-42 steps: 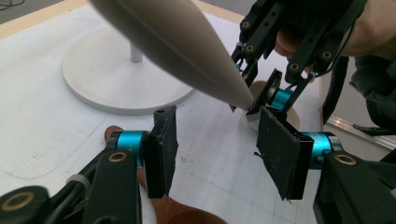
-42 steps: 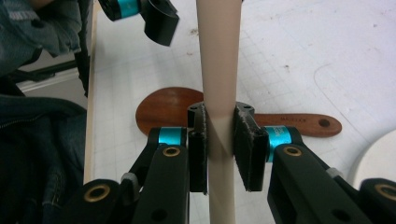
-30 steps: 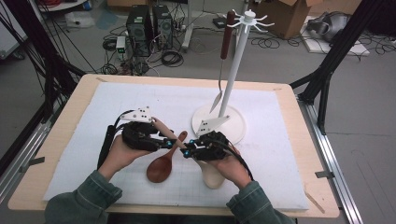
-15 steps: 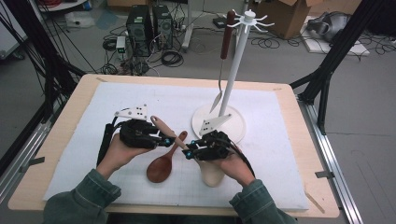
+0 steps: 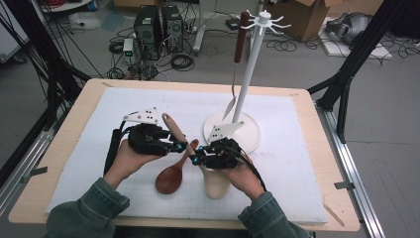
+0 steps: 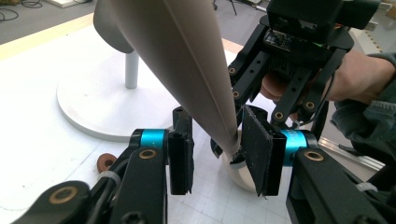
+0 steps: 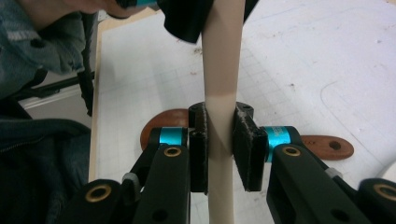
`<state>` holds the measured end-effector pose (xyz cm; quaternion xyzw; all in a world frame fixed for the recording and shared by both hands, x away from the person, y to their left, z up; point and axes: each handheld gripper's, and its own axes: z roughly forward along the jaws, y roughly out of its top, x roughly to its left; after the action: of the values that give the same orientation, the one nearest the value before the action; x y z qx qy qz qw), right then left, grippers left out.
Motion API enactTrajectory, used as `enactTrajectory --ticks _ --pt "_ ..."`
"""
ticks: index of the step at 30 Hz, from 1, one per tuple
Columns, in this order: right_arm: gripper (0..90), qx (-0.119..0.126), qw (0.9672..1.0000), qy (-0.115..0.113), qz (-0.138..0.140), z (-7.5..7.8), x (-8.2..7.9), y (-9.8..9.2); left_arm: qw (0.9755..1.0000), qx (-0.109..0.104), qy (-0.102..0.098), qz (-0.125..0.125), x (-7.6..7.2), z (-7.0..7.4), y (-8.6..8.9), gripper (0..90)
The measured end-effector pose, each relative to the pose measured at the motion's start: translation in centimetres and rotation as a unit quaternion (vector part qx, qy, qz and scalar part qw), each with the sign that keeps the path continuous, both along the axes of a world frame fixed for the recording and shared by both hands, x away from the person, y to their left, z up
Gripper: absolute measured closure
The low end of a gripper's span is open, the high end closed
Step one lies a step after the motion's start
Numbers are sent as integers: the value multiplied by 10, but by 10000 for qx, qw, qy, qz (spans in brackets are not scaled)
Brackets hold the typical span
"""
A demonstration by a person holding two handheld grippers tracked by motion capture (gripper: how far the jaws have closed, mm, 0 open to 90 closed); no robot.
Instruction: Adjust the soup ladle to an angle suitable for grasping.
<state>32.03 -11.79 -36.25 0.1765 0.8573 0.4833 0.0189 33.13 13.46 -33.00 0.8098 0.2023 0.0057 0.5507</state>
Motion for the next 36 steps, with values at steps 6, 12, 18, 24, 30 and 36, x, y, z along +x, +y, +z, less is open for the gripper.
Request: enactTrajectory --ticks 6,12,18,24,30,36 --pt "775 58 10000 26 -59 1 0 2 10000 -52 25 -11 1 1 1 681" --pt "757 191 9993 189 253 2 3 -2 9993 -135 90 -335 1 4 2 716" --pt "757 283 9975 222 615 4 8 -1 9979 -151 40 -630 1 9 0 736" --pt "774 298 9983 113 496 6 6 -1 9987 -141 -29 -491 1 10 1 686" --pt "775 423 9990 42 115 10 6 -8 9992 -45 -90 -390 -2 11 4 629" --pt "773 479 9987 53 -149 10 4 -10 9993 15 -140 -342 -2 11 3 596"
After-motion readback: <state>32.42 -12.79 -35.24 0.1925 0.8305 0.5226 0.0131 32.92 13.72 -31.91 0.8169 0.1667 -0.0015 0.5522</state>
